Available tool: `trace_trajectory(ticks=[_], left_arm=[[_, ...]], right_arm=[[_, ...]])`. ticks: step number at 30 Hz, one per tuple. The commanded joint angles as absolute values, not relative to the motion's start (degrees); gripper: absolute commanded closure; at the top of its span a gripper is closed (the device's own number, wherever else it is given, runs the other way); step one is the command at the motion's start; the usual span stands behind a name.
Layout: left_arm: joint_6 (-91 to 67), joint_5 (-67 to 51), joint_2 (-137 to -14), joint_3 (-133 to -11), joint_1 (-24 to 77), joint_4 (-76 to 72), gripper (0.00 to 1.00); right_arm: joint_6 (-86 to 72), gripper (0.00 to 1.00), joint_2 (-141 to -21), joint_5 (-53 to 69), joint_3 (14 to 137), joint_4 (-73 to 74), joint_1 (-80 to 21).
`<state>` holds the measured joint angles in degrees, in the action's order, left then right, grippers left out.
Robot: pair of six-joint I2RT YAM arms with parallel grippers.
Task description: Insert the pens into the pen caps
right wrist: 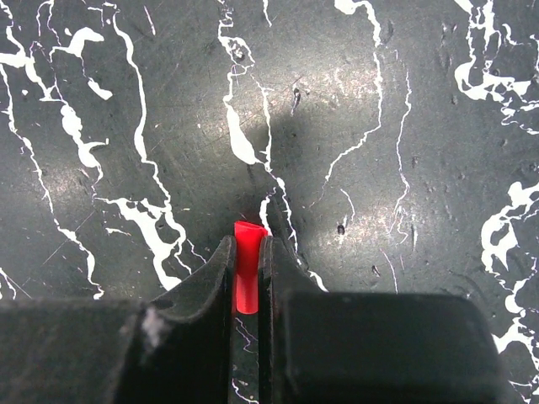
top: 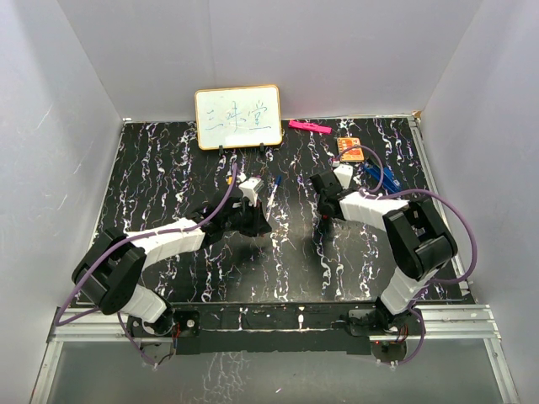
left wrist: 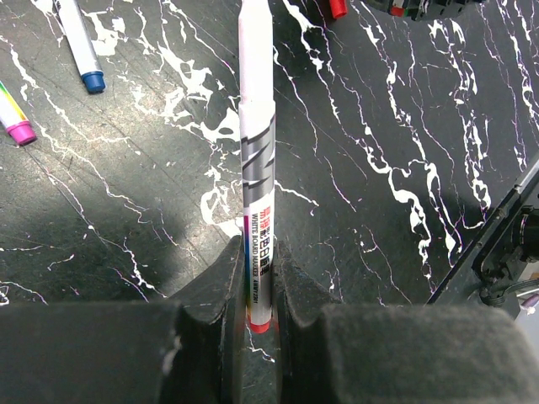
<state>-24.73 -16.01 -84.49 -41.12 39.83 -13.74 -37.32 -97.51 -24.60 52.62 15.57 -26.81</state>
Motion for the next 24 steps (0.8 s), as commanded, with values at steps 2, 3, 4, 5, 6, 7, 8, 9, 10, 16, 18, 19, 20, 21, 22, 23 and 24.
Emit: trace_trajectory(ticks=[2,3,4,5,6,7,8,9,10,16,18,19,20,21,22,23,24], left_arm=[[-24.5,-16.1,-82.3,-41.1,39.9,-14.4,1.00],[-24.2,-16.3,-82.3,-41.3,39.9,-14.3,1.00],[-24.0,-16.5,-82.3,-41.4,39.9,-14.1,1.00],[-23.7,-16.6,-82.2,-41.4,39.9,-13.9,1.00],[-23.5,-16.8,-82.0,-41.5,39.8,-13.9,1.00],[-23.2,-17.0,-81.7,-41.3,39.9,-13.9,1.00],[-23.0,-17.4,-81.2,-41.1,39.9,-14.3,1.00],[-22.7,-18.2,-80.7,-40.7,39.9,-14.9,1.00],[-22.5,-19.1,-80.2,-40.3,39.9,-15.6,1.00],[-25.4,-27.1,-78.7,-37.2,39.9,-23.9,1.00],[-27.7,-30.3,-78.7,-36.3,39.9,-28.0,1.00],[-29.1,-31.7,-78.7,-36.0,39.9,-29.9,1.00],[-30.2,-32.7,-78.8,-35.8,40.0,-31.6,1.00],[-31.3,-33.4,-79.0,-35.6,40.1,-33.0,1.00],[-31.9,-33.9,-79.2,-35.7,40.3,-34.2,1.00],[-32.6,-34.3,-79.4,-35.8,40.6,-35.3,1.00],[-33.1,-34.8,-79.6,-36.0,40.9,-36.5,1.00]], right_arm=[[-36.2,1.00,-96.4,-19.5,51.5,16.9,-26.7],[-35.9,1.00,-95.7,-19.4,52.2,16.5,-26.7],[-35.5,1.00,-95.0,-19.4,52.9,16.1,-26.7],[-35.0,1.00,-94.3,-19.3,53.6,15.3,-26.7],[-34.5,1.00,-93.1,-18.7,54.2,14.4,-26.7],[-33.9,1.00,-91.9,-18.0,54.5,12.9,-26.7],[-33.4,1.00,-90.6,-17.2,54.6,11.3,-26.7],[-32.9,1.00,-89.3,-16.2,54.4,9.2,-26.6],[-32.5,1.00,-87.9,-15.3,54.1,7.2,-26.7],[-31.3,1.00,-79.4,-10.0,49.0,-6.4,-26.7],[-31.5,1.00,-76.4,-8.4,46.6,-11.1,-26.7],[-31.7,1.00,-75.1,-7.6,45.4,-14.2,-26.7],[-32.0,1.00,-73.8,-6.8,44.1,-16.4,-26.7],[-32.4,1.00,-72.6,-5.9,43.1,-18.2,-26.7],[-32.8,1.00,-71.6,-5.1,42.1,-20.0,-26.7],[-33.2,1.00,-70.7,-4.5,41.0,-21.7,-26.8],[-33.7,1.00,-69.9,-3.9,40.1,-23.6,-26.8]])
